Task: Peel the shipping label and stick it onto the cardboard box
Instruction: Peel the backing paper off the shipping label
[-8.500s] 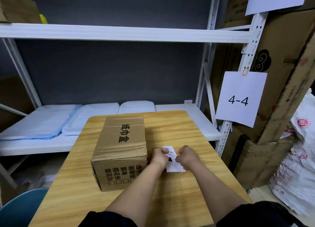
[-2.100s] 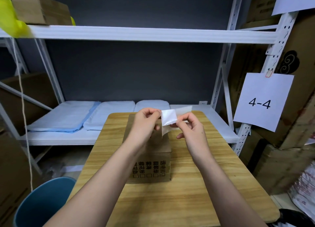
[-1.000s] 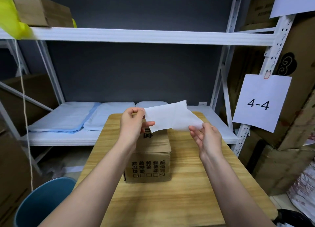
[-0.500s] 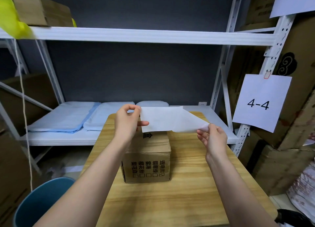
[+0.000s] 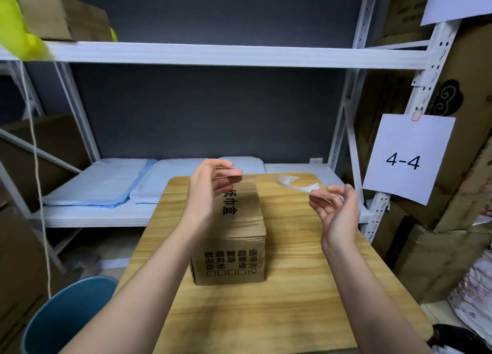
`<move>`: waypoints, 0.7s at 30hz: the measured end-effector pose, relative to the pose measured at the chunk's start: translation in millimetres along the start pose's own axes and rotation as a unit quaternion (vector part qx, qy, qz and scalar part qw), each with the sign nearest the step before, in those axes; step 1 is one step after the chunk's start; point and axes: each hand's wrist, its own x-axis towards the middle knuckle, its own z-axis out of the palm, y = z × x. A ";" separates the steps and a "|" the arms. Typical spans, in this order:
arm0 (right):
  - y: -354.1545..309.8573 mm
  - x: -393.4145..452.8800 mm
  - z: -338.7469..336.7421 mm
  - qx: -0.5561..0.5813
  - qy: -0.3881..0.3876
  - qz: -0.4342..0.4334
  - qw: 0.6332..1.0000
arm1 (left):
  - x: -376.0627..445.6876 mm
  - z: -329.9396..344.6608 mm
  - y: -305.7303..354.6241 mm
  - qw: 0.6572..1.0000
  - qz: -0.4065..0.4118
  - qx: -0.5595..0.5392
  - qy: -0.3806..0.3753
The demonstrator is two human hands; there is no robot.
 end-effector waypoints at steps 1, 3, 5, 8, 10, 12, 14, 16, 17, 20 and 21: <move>-0.3 0.5 0.0 -0.010 0.000 -0.003 1.000 | -0.2 0.4 -0.8 1.000 0.001 0.001 0.002; 0.6 2.6 -0.3 -0.050 0.001 -0.018 0.999 | -0.7 0.4 -3.0 0.999 0.012 0.031 0.009; 1.6 3.7 -0.8 -0.112 -0.016 -0.039 0.993 | 1.2 -1.3 -8.0 0.997 0.021 0.070 0.016; 1.9 4.2 -2.7 -0.208 -0.055 -0.078 0.973 | 5.1 -5.6 -15.2 0.992 0.029 0.120 0.021; 1.4 2.0 -1.9 -0.271 -0.070 -0.109 0.954 | 5.2 -6.5 -18.3 0.989 0.029 0.146 0.021; 3.3 1.8 -0.5 -0.304 -0.061 -0.134 0.941 | 4.7 -6.5 -20.9 0.983 0.022 0.181 0.023; 2.8 -0.4 2.5 -0.319 -0.041 -0.152 0.935 | 6.8 -7.1 -24.4 0.977 0.020 0.209 0.026; 2.2 -0.9 3.7 -0.296 -0.027 -0.158 0.942 | 9.5 -7.3 -26.6 0.975 0.015 0.222 0.029; 1.4 -1.7 3.9 -0.274 -0.021 -0.157 0.949 | 10.6 -7.2 -27.2 0.974 0.008 0.224 0.028; -3.2 -3.3 3.8 -0.233 -0.009 -0.160 0.959 | 13.2 -6.9 -28.2 0.973 -0.011 0.229 0.027; -3.8 -2.7 2.7 -0.228 -0.004 -0.161 0.960 | 13.8 -6.6 -28.6 0.973 -0.014 0.230 0.030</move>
